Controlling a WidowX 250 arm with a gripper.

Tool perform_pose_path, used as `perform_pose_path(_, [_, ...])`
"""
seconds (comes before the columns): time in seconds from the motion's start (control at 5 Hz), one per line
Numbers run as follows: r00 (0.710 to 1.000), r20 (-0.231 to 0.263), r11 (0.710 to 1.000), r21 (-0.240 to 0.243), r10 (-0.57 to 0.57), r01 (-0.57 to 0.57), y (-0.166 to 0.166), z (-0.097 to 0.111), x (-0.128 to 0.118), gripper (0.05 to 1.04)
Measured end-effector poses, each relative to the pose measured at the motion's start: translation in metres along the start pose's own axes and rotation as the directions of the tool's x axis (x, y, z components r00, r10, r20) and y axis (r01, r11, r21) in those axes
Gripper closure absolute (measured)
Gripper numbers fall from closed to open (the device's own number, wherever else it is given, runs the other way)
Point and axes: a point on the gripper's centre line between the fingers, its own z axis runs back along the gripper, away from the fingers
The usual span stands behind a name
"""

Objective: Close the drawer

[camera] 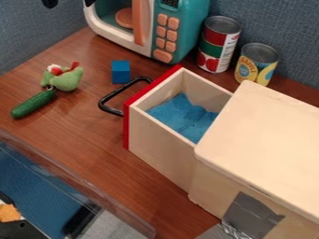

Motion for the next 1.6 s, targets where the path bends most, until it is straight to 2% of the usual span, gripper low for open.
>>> perform_pose_path(0.2, [0.999, -0.039, 1.0, -0.003, -0.001, 0.001, 0.002, -0.013, 0.001, 0.083])
perform_pose_path(0.4, [0.994, -0.042, 0.994, 0.033, -0.101, 0.103, 0.009, -0.017, 0.003, 0.084])
perform_pose_path(0.6, [0.948, -0.095, 0.95, 0.048, -0.304, 0.31, 0.017, -0.029, 0.004, 0.084])
perform_pose_path(0.8, [0.84, -0.142, 0.84, 0.078, -0.523, 0.537, 0.018, -0.042, 0.001, 0.084])
perform_pose_path(1.0, [0.682, -0.175, 0.685, 0.055, -0.71, 0.727, 0.019, -0.053, -0.001, 0.083])
perform_pose_path(1.2, [0.483, -0.248, 0.484, 0.061, -0.84, 0.873, 0.009, -0.07, -0.004, 0.083])
perform_pose_path(1.4, [0.249, -0.33, 0.237, 0.078, -0.911, 0.968, -0.003, -0.074, 0.003, 0.084])
perform_pose_path(1.6, [0.01, -0.436, -0.006, 0.035, -0.9, 0.999, -0.013, -0.081, 0.002, 0.084])
